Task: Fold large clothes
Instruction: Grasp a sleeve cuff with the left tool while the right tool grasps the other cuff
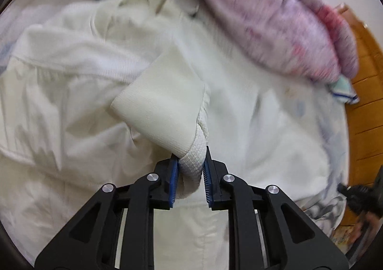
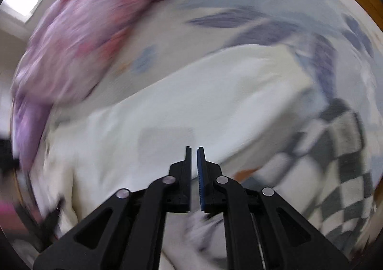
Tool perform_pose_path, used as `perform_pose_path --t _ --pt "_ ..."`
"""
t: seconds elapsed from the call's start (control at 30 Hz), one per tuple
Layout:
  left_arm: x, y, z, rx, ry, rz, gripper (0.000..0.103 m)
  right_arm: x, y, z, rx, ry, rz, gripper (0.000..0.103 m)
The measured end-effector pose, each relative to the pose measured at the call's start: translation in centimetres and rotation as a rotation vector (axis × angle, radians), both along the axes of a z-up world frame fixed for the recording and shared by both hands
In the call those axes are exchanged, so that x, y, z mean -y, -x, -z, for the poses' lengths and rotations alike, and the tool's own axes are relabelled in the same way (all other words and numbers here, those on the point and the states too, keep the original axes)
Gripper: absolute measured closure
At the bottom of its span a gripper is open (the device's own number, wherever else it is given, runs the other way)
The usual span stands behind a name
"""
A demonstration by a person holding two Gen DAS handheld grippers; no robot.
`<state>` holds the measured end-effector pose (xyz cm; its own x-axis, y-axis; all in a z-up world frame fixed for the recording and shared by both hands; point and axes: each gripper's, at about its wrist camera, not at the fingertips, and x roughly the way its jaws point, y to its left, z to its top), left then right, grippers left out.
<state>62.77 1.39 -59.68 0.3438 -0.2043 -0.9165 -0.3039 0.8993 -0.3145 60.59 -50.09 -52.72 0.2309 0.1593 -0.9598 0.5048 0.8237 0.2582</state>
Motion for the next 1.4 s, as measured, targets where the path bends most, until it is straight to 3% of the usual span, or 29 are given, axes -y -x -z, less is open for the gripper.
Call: perform_pose_path --t 0.07,0.1,0.2,0.27,0.4,0.63,0.67,0.7,0.73,0.93,1.07,1.17,1.27,1.4 --pt "0.6 0.0 0.6 -0.017 -0.008 0.009 0.078 3.2 -0.1 0.7 -0.022 -0.009 0.089 0.072" --pt "0.9 0.1 0.6 -0.027 -0.002 0.012 0.075 4.7 -0.1 1.2 -0.045 -0.009 0.129 0.068" --pt "2.0 -0.1 0.5 -0.017 0.009 0.024 0.055 7.4 -0.6 2.3 -0.079 -0.023 0.212 0.061" --pt "3.0 0.5 -0.1 0.014 0.044 0.044 0.051 9.0 -1.4 3.8 -0.123 -0.043 0.243 0.058" --pt "4.6 -0.1 -0.4 0.018 0.038 0.066 0.049 10.1 -2.0 6.4 -0.168 -0.075 0.275 0.058" --pt "3.1 0.3 0.1 -0.005 0.015 0.036 0.049 9.9 -2.7 8.6 -0.22 -0.017 0.263 0.06" --pt "2.8 0.5 0.2 -0.012 0.012 0.033 0.049 9.7 -2.7 8.5 -0.213 0.012 0.248 0.064" --pt "2.4 0.6 0.6 -0.027 0.003 0.032 0.049 9.4 -2.6 8.2 -0.209 0.059 0.228 0.082" --pt "2.1 0.6 0.9 -0.039 -0.004 0.032 0.049 8.9 -2.7 8.0 -0.198 0.08 0.214 0.085" --pt "1.4 -0.1 3.9 -0.131 -0.027 0.052 0.049 5.8 -0.7 4.0 -0.082 0.247 0.142 0.09" --pt "1.6 -0.4 5.8 -0.161 -0.045 0.107 0.049 3.3 0.7 -0.8 0.057 0.358 0.088 0.09" --pt "1.2 -0.8 6.5 -0.174 -0.017 0.123 0.049 -0.2 0.6 -5.0 0.183 0.416 0.061 0.09" --pt "0.4 -0.8 5.6 -0.159 0.033 0.134 0.048 -4.2 0.3 -8.7 0.313 0.445 0.011 0.091" --pt "-2.7 0.8 1.6 -0.04 0.138 0.111 0.048 -12.5 -0.1 -12.7 0.468 0.473 -0.128 0.092"
